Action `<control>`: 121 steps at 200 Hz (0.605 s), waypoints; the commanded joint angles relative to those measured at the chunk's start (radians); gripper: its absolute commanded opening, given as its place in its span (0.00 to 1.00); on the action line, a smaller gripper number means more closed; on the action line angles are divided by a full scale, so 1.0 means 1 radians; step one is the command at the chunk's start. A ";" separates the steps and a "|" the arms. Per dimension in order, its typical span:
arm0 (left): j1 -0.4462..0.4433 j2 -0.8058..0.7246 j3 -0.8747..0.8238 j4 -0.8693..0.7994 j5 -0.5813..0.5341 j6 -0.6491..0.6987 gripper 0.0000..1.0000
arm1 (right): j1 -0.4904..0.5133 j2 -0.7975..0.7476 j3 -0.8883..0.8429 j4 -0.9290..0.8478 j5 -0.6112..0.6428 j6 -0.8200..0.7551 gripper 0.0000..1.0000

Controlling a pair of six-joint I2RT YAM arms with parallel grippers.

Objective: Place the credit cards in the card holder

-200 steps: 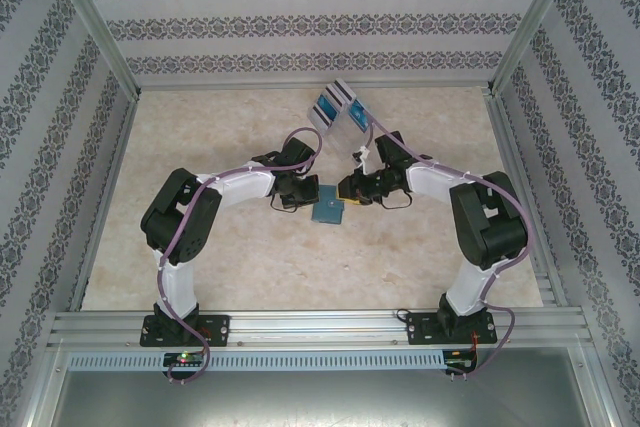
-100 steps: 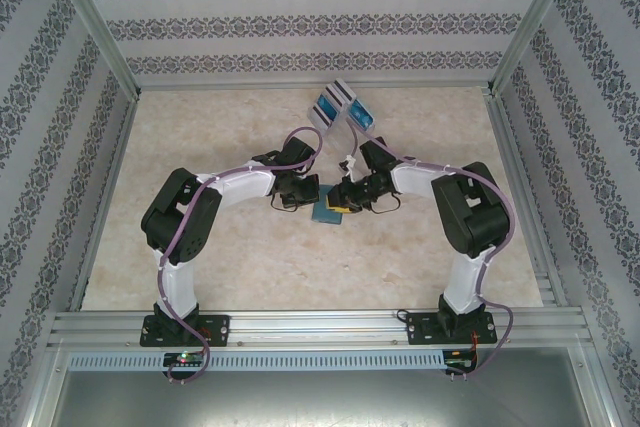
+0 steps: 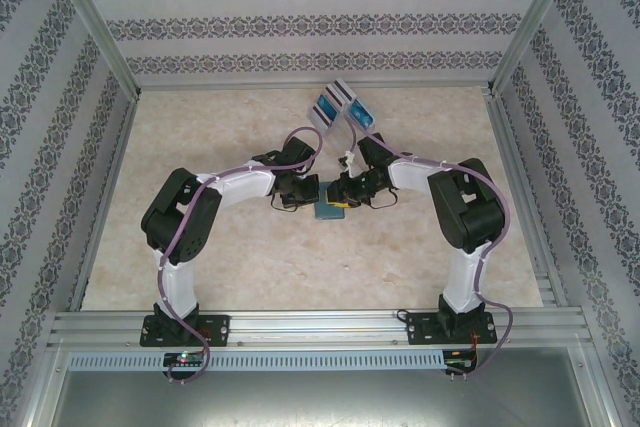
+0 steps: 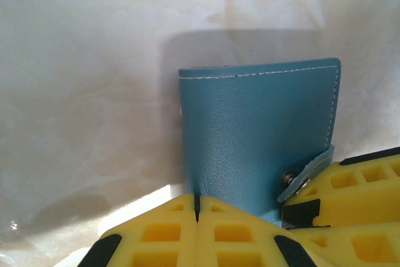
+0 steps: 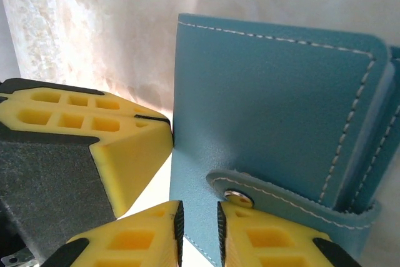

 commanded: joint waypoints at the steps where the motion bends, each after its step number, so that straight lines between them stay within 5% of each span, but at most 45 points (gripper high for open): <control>1: -0.014 0.013 0.013 -0.023 0.011 0.004 0.00 | -0.025 0.047 0.001 0.010 -0.009 0.028 0.25; 121: -0.016 0.005 0.009 -0.008 0.006 0.007 0.00 | -0.090 0.082 0.067 -0.057 -0.134 0.133 0.14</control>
